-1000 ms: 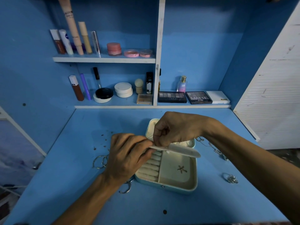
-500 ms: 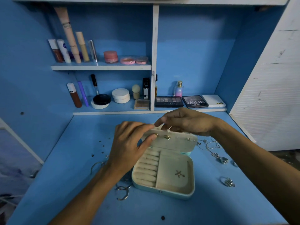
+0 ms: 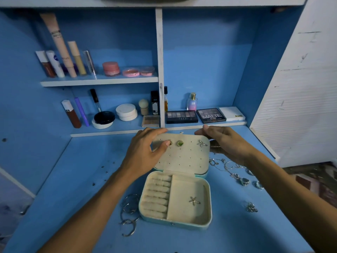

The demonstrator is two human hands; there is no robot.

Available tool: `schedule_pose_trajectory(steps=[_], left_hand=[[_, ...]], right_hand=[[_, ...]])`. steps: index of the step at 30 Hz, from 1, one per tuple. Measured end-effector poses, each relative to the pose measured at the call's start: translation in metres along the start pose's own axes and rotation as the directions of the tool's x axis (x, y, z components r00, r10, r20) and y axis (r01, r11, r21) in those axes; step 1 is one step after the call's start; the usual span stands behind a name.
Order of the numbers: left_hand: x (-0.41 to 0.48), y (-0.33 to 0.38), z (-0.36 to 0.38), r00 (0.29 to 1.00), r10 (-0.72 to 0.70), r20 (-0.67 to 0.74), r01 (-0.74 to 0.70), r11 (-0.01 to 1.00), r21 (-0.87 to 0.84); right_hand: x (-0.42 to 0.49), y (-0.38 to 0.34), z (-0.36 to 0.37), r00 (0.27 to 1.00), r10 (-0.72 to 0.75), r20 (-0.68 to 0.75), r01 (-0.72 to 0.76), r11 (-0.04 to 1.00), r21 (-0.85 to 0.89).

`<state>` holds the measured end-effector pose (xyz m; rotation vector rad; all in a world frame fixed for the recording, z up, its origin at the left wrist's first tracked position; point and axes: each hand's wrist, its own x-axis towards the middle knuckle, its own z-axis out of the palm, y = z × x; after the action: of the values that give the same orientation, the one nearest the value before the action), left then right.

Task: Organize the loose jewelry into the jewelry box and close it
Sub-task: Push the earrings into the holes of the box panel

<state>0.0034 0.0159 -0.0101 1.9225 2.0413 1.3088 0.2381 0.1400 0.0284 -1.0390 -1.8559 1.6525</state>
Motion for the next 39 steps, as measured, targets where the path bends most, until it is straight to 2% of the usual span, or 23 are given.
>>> schedule_pose_trajectory(steps=[6,10,14,17,20,24,26,29,34,37,39], left_hand=[[0.008,0.000,0.008,0.998,-0.055,0.026,0.056,0.998,-0.030],[0.011,0.001,0.010,0.995,-0.085,0.048,0.087,0.995,-0.044],[0.011,0.001,0.007,0.978,-0.196,0.069,0.205,0.964,-0.168],[0.011,-0.001,0.007,0.975,-0.208,0.074,0.218,0.960,-0.173],[0.008,-0.003,0.009,0.975,-0.206,0.079,0.215,0.967,-0.134],[0.004,-0.003,0.015,0.979,-0.181,0.093,0.189,0.979,-0.080],[0.003,-0.003,0.017,0.978,-0.180,0.104,0.186,0.981,-0.055],[0.002,-0.005,0.020,0.972,-0.194,0.136,0.199,0.979,-0.030],[0.000,-0.009,0.024,0.957,-0.223,0.184,0.224,0.975,0.018],[-0.001,-0.011,0.027,0.956,-0.232,0.179,0.228,0.973,0.038],[-0.001,-0.011,0.028,0.957,-0.231,0.176,0.225,0.973,0.052]], right_hand=[[-0.006,0.009,0.002,0.997,-0.079,0.026,0.080,0.995,-0.067],[-0.003,0.013,0.002,0.998,-0.067,0.017,0.068,0.996,-0.051],[-0.003,0.014,0.002,0.999,-0.046,-0.021,0.045,0.997,-0.062],[-0.004,0.018,0.003,0.987,-0.103,-0.120,0.069,0.962,-0.263],[-0.009,0.019,0.005,0.951,-0.234,-0.200,0.103,0.854,-0.510],[-0.027,0.025,0.016,0.862,-0.439,-0.254,0.178,0.731,-0.658],[-0.038,0.026,0.020,0.829,-0.524,-0.194,0.263,0.672,-0.692],[-0.051,0.025,0.025,0.856,-0.517,0.003,0.375,0.615,-0.694],[-0.065,0.019,0.031,0.908,-0.248,0.339,0.419,0.590,-0.690],[-0.067,0.019,0.035,0.915,-0.099,0.391,0.367,0.606,-0.706],[-0.067,0.021,0.039,0.922,-0.061,0.381,0.342,0.588,-0.733]])
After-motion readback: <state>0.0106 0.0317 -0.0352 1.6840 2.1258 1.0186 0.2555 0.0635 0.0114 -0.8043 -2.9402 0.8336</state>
